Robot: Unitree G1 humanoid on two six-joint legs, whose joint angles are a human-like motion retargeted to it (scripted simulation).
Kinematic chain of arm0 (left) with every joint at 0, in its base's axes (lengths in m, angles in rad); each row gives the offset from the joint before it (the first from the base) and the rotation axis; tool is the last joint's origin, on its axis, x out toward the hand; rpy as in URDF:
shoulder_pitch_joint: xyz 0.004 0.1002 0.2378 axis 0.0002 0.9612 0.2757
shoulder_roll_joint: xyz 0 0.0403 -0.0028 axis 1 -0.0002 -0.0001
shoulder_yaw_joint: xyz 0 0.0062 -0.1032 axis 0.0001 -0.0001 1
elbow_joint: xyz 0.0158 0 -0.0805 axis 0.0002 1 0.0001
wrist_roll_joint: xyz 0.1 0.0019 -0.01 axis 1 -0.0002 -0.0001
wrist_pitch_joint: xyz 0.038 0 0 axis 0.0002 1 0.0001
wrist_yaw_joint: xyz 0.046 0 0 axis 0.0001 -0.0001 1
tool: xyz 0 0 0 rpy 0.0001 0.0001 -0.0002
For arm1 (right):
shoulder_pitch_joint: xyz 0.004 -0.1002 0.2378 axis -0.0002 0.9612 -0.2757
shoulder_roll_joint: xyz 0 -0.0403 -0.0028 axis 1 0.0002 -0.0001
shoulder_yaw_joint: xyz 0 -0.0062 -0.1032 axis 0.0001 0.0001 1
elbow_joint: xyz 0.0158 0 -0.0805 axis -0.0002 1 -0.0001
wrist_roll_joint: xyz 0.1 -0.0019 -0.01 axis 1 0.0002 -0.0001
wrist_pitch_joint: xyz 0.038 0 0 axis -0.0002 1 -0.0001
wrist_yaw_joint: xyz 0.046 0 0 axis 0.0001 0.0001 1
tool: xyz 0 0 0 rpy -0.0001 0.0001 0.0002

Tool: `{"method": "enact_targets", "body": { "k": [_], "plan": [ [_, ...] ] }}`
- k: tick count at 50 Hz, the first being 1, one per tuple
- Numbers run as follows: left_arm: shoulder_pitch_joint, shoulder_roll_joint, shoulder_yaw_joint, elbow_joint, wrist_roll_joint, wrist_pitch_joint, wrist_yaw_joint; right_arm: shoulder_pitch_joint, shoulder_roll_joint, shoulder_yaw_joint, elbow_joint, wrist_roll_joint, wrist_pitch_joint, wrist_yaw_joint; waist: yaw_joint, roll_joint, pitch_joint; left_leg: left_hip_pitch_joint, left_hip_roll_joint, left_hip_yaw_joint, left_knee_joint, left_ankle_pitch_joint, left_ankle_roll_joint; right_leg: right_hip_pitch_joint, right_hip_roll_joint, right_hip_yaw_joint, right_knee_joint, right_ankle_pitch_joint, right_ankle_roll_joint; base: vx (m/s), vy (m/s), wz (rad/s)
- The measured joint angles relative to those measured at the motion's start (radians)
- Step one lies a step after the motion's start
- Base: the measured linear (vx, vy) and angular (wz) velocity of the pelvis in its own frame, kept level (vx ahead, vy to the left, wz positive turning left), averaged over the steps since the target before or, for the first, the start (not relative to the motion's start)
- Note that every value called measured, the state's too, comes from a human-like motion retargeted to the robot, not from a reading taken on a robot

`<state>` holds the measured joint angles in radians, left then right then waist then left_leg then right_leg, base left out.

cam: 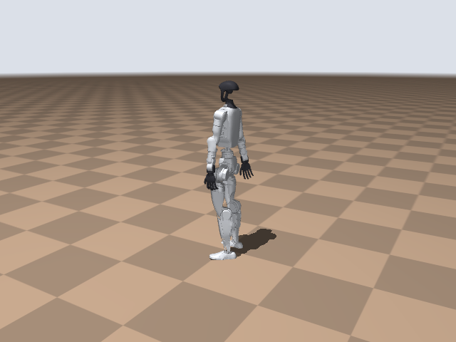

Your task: Upper body actions

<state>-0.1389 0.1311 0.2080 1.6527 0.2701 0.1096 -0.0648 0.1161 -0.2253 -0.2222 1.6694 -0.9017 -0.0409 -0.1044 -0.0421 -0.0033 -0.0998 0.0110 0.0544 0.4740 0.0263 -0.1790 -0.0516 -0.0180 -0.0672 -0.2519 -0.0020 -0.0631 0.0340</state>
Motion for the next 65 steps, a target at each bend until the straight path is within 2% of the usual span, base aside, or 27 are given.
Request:
{"method": "enact_targets", "body": {
  "k": [5,11,15,20,26,30,33,37,41,44,47,50,55,60,65],
  "plan": [
    [-0.154,-0.034,-0.018,-0.149,0.033,-0.063,-0.034,0.145,-0.053,-0.082,0.031,0.103,0.066,0.033,-0.004,-0.021,0.004,-0.040,-0.007,-0.047,0.019,0.014,-0.001,0.011,-0.023,-0.045,-0.008,-0.010,0.007,-0.04,-0.02,0.47],
    [-0.271,-0.046,-0.062,-0.266,0.067,-0.118,-0.023,0.244,-0.048,-0.150,0.031,0.310,0.047,0.075,-0.017,-0.027,0.000,-0.083,-0.011,-0.098,0.034,0.034,-0.007,0.018,-0.040,-0.093,-0.017,-0.019,0.015,-0.02,-0.01,0.43],
    [-0.257,-0.061,-0.047,-0.284,0.081,-0.128,-0.019,0.215,-0.019,-0.107,0.031,0.373,0.052,0.033,-0.007,-0.015,-0.005,-0.097,-0.010,-0.108,0.033,0.041,-0.008,0.009,-0.038,-0.100,-0.018,-0.019,0.016,-0.01,0.03,0.07],
    [-0.119,-0.069,-0.004,-0.175,0.049,-0.113,-0.025,0.054,0.025,0.025,0.031,0.406,0.073,0.055,0.027,0.003,-0.010,-0.083,-0.007,-0.090,0.021,0.041,-0.006,-0.004,-0.028,-0.086,-0.015,-0.011,0.011,0.01,0.02,-0.15],
    [0.136,-0.019,0.078,0.030,0.054,-0.004,0.031,-0.277,0.118,0.175,-0.014,0.330,-0.033,0.206,0.033,0.025,0.002,-0.035,-0.003,-0.044,-0.001,0.034,-0.010,-0.019,-0.010,-0.035,-0.005,0.004,-0.001,0.02,0.00,-0.40],
    [0.358,-0.018,0.132,0.047,0.070,0.062,0.009,-0.422,0.204,0.243,-0.183,0.300,-0.098,0.353,0.040,0.037,0.010,-0.007,0.006,0.003,-0.014,0.028,-0.015,-0.038,0.006,0.013,0.002,0.016,-0.006,0.04,-0.02,-0.59],
    [0.492,-0.030,0.188,0.047,0.085,0.081,-0.031,-0.507,0.252,0.283,-0.274,0.301,-0.150,0.415,0.044,0.043,0.016,0.007,0.013,0.034,-0.021,0.025,-0.020,-0.052,0.017,0.049,0.007,0.023,-0.008,0.01,-0.01,-0.51],
    [0.577,-0.034,0.236,0.047,0.079,0.103,-0.059,-0.546,0.279,0.326,-0.362,0.260,-0.215,0.435,0.038,0.041,0.019,0.011,0.019,0.043,-0.022,0.026,-0.022,-0.057,0.023,0.066,0.010,0.025,-0.007,0.02,-0.02,-0.11],
    [0.517,0.011,0.120,0.047,0.077,0.101,-0.032,-0.481,0.250,0.333,-0.369,0.146,-0.252,0.343,0.023,0.025,0.021,0.003,0.018,0.014,-0.016,0.033,-0.019,-0.042,0.018,0.046,0.008,0.018,-0.006,0.05,-0.05,0.33],
    [0.365,0.034,0.035,0.047,0.082,0.096,-0.015,-0.387,0.205,0.281,-0.291,0.062,-0.221,0.260,0.017,0.012,0.024,-0.008,0.011,-0.020,-0.011,0.040,-0.014,-0.024,0.010,0.018,0.003,0.010,-0.004,0.00,-0.01,0.54],
    [0.167,0.025,-0.003,0.047,0.048,0.069,-0.015,-0.264,0.144,0.195,-0.158,0.041,-0.139,0.223,0.027,0.000,0.021,-0.020,0.004,-0.047,-0.003,0.044,-0.008,-0.009,0.000,-0.013,-0.003,0.004,0.001,0.00,0.01,0.43],
    [-0.037,-0.019,-0.013,0.018,0.023,0.025,-0.056,-0.140,0.077,0.096,0.006,0.100,-0.032,0.202,0.044,-0.016,0.019,-0.038,0.002,-0.067,0.009,0.047,-0.004,0.004,-0.012,-0.044,-0.007,-0.002,0.009,-0.03,-0.03,0.34],
    [-0.269,-0.101,-0.059,-0.170,-0.003,-0.067,-0.151,0.132,0.000,-0.046,0.031,0.287,0.137,0.156,0.030,-0.031,0.039,-0.058,-0.003,-0.105,0.023,0.057,-0.001,0.025,-0.026,-0.082,-0.012,-0.012,0.016,-0.01,-0.03,0.31],
    [-0.395,-0.133,-0.071,-0.330,0.036,-0.157,-0.129,0.276,-0.033,-0.139,0.031,0.430,0.145,0.025,0.023,-0.024,0.059,-0.058,0.003,-0.095,0.026,0.060,-0.003,0.023,-0.027,-0.080,-0.011,-0.008,0.019,-0.04,0.00,-0.12],
    [-0.363,-0.099,-0.083,-0.360,0.107,-0.167,-0.071,0.258,-0.037,-0.108,0.031,0.494,0.131,-0.073,0.029,-0.013,0.065,-0.046,0.011,-0.064,0.022,0.058,-0.007,0.011,-0.021,-0.063,-0.009,0.002,0.020,-0.04,0.00,-0.33]
  ]
}}
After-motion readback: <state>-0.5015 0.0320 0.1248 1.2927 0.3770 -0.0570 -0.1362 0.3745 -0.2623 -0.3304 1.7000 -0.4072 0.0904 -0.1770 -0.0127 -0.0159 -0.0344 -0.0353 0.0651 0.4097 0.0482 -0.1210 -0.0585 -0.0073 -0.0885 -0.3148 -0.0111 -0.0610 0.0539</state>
